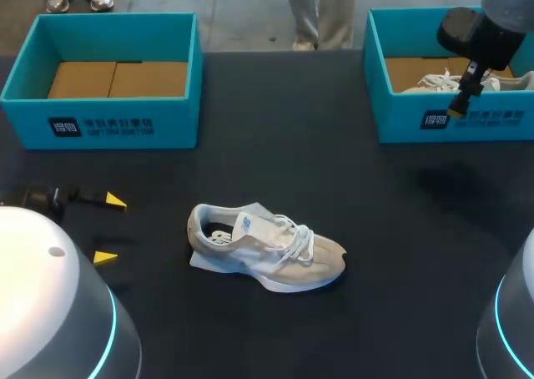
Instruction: Take the shoe out of the shoebox, open the shoe tongue, remove and reinsert the insole, then place the shoe into the shoebox
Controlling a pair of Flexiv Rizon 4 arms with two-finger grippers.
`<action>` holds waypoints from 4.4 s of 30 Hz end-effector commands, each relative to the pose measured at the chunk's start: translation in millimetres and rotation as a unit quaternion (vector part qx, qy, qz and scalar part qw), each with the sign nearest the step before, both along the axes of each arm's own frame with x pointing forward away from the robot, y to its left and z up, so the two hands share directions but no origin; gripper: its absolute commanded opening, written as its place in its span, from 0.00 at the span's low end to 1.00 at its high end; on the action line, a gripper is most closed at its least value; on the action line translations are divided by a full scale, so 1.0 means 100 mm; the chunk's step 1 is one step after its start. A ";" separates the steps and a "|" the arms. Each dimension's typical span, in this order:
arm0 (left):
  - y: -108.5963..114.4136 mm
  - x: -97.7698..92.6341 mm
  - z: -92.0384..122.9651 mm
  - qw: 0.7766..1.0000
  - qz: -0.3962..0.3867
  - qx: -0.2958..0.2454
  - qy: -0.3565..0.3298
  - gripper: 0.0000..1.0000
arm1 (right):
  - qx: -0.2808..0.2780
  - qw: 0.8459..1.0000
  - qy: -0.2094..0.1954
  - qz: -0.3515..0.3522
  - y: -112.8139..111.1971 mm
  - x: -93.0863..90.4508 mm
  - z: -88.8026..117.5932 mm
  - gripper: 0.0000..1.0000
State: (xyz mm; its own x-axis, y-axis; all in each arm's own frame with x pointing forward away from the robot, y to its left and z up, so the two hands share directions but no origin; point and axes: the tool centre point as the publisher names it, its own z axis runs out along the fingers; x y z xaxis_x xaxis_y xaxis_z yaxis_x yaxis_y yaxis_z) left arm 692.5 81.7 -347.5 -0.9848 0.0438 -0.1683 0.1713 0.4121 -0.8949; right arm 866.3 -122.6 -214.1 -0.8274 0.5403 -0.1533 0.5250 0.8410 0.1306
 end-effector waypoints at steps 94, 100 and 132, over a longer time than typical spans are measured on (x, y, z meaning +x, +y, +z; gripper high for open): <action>-0.90 0.30 -0.38 0.993 -0.073 -0.028 0.091 1.00 | 0.000 1.000 0.000 0.000 0.00 0.00 0.00 1.00; -0.90 0.30 -0.38 0.993 -0.073 -0.028 0.091 1.00 | 0.000 1.000 0.000 0.000 0.00 0.00 0.00 1.00; -1.15 0.33 -0.59 0.991 -0.100 -0.019 0.087 1.00 | 0.000 1.000 0.000 0.000 0.00 0.00 0.00 1.00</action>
